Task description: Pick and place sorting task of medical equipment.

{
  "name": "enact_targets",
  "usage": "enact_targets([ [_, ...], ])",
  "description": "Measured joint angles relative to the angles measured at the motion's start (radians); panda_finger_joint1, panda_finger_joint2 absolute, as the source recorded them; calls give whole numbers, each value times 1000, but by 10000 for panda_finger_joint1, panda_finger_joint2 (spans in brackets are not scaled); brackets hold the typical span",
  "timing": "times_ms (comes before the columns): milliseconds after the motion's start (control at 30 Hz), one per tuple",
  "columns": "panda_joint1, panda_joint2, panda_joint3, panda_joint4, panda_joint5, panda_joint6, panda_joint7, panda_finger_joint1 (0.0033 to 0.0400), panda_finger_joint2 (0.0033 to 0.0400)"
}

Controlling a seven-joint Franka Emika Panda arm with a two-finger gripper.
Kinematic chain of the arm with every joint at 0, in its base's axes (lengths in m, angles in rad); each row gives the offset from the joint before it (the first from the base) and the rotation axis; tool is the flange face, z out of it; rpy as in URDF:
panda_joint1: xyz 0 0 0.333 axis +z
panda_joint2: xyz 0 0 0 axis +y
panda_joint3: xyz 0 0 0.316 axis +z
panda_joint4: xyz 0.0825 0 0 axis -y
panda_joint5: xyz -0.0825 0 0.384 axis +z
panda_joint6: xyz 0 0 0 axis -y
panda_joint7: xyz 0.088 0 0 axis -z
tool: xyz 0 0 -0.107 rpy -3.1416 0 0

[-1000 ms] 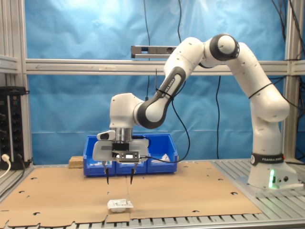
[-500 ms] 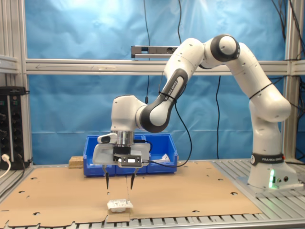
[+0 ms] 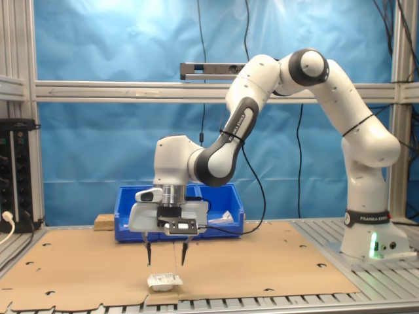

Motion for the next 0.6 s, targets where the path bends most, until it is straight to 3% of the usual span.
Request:
enact_targets([
  [600,1,66,-12,18,0,14,0,400,400],
])
